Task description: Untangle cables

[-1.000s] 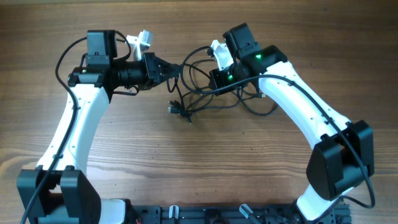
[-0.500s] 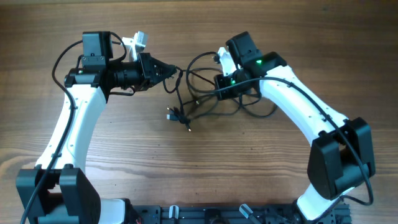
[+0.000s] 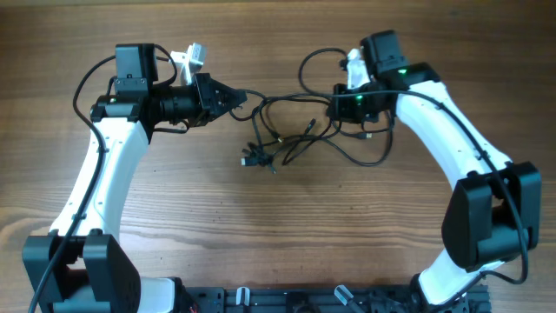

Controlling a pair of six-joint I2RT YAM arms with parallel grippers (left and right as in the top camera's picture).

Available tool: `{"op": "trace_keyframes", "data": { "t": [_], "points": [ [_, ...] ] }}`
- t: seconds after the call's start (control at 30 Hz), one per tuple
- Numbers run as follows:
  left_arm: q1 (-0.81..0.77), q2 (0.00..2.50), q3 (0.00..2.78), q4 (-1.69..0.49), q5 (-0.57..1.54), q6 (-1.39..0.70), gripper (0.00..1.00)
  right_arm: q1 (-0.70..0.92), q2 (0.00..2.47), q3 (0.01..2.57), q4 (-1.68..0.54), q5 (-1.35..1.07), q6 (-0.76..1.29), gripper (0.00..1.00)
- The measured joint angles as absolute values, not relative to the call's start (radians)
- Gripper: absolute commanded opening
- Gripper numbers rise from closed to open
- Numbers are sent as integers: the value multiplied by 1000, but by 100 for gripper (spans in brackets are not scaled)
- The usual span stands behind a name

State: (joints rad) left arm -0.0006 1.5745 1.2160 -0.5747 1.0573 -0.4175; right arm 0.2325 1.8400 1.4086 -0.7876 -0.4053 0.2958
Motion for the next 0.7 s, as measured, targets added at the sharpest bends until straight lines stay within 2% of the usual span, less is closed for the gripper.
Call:
{"op": "trace_keyframes", "data": {
  "t": [0.57,0.7],
  "points": [
    [-1,1575,1216,-567,1057,-418,4,128,1840,1396,-760,-507,294,5],
    [3,1575,1216,-565,1057,-427,4,94,1840,1397,-754,-611,209,14]
  ]
}}
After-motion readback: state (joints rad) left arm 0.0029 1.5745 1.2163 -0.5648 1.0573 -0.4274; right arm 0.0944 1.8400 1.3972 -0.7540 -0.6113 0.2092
